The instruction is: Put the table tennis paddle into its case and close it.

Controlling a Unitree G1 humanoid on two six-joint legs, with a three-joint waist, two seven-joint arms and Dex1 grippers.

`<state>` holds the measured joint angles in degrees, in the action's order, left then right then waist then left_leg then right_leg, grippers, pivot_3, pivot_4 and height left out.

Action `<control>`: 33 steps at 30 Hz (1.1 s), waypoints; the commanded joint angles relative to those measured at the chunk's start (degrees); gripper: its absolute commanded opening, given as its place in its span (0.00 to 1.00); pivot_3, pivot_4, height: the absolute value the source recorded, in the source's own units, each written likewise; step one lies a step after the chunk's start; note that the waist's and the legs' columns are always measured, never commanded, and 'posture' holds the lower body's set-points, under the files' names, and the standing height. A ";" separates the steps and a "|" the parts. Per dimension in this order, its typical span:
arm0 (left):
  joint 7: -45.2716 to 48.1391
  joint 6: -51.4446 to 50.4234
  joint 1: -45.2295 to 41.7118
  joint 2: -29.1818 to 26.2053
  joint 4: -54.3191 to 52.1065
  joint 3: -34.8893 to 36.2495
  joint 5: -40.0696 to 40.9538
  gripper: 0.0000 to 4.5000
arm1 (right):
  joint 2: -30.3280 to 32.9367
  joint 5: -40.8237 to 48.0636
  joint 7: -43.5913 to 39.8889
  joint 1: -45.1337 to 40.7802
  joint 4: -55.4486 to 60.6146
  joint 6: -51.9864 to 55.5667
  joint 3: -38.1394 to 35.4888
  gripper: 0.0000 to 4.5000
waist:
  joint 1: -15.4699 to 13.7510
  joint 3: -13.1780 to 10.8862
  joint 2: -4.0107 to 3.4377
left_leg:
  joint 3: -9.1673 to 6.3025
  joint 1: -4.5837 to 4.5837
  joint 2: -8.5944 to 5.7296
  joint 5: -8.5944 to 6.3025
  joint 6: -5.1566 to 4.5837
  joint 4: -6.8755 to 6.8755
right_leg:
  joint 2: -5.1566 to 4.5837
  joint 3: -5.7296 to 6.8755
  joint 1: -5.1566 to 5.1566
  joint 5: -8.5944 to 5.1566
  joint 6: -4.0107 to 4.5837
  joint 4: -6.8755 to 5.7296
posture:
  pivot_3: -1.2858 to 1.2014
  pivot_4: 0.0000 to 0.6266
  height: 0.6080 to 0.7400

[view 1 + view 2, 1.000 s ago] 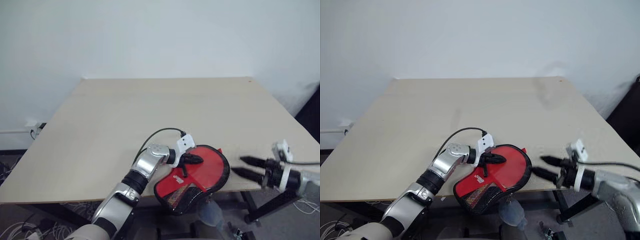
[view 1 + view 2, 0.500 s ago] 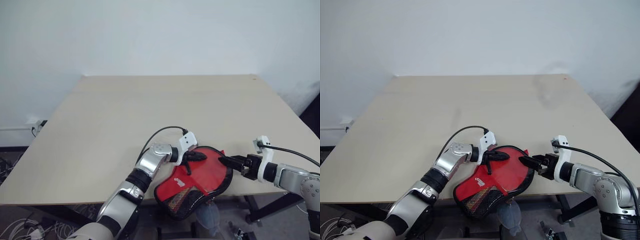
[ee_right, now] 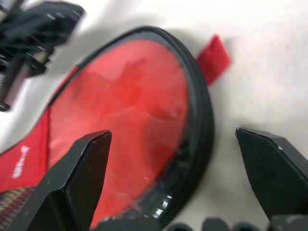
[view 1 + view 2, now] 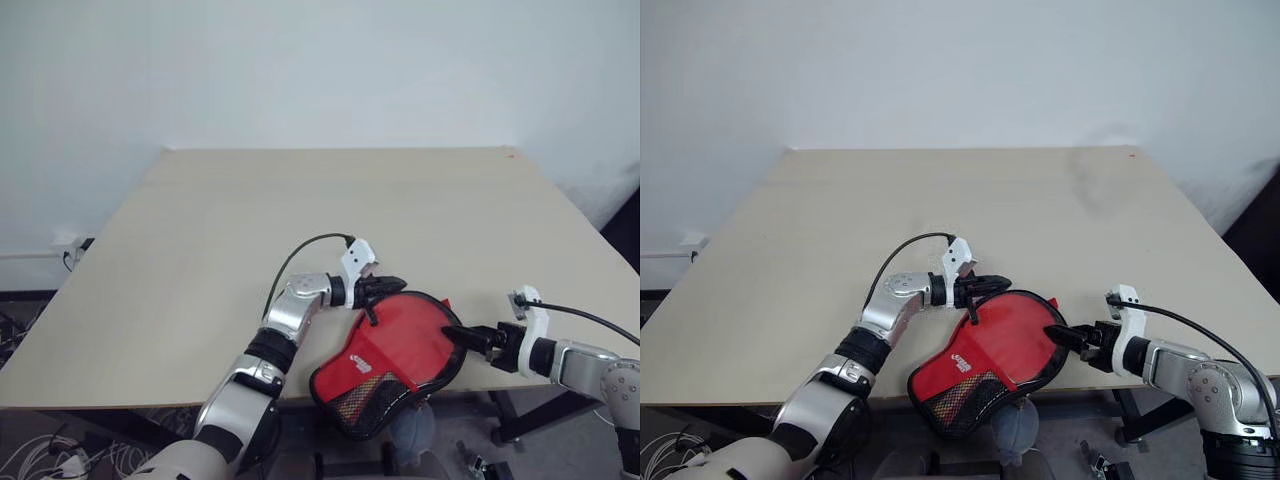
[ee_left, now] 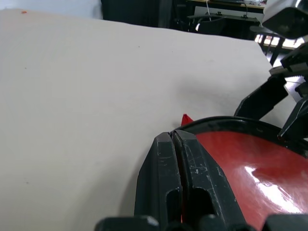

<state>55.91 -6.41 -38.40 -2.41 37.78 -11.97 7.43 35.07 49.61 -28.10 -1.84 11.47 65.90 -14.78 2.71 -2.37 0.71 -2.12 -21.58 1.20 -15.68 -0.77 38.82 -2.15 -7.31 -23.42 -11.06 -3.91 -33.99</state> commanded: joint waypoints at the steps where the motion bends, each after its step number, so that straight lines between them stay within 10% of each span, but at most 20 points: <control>1: 0.17 1.24 -1.72 0.26 -0.59 0.73 0.52 0.00 | -0.30 -0.44 -0.83 -0.94 -0.68 -0.89 -0.39 0.99 | 0.01 0.00 0.00 | 0.00 0.00 0.00 0.00 0.00 0.01 | 0.00 0.00 0.00 0.00 0.00 0.00 | 0.52 0.00 1.00; 6: 0.14 1.28 -1.58 0.28 -0.59 0.66 0.49 0.00 | -1.28 -0.94 -1.33 -1.84 -1.64 -1.71 0.28 0.87 | 0.13 0.00 0.00 | 0.01 0.01 0.00 0.00 0.00 0.05 | 0.00 -0.01 0.02 0.00 0.00 -0.01 | 0.52 0.00 1.00; 21: -0.30 1.26 -1.02 -0.01 -0.89 0.83 0.51 0.00 | -1.56 -3.00 -4.03 -4.72 -2.89 -4.70 0.32 0.01 | 0.11 0.01 -0.04 | -0.02 0.01 0.01 0.00 0.00 0.04 | 0.06 -0.02 0.00 0.05 -0.07 -0.06 | 0.52 0.00 1.00; 33: -0.02 1.25 -0.37 0.42 -1.71 0.99 1.31 0.00 | -3.27 -7.43 1.52 -16.78 -11.15 -11.14 -3.73 0.01 | 0.10 -0.01 -0.15 | 0.01 -0.01 -0.01 0.01 -0.01 0.14 | 0.08 -0.12 0.00 0.06 -0.08 -0.08 | 0.52 0.00 1.00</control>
<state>55.71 -6.06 -38.28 -2.22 38.03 -11.85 7.75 31.81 42.68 -27.83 -15.46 0.50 58.42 -14.74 2.81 -2.38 0.56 -2.12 -21.59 1.18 -15.67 -0.78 38.96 -2.06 -7.44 -23.39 -11.00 -3.99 -34.08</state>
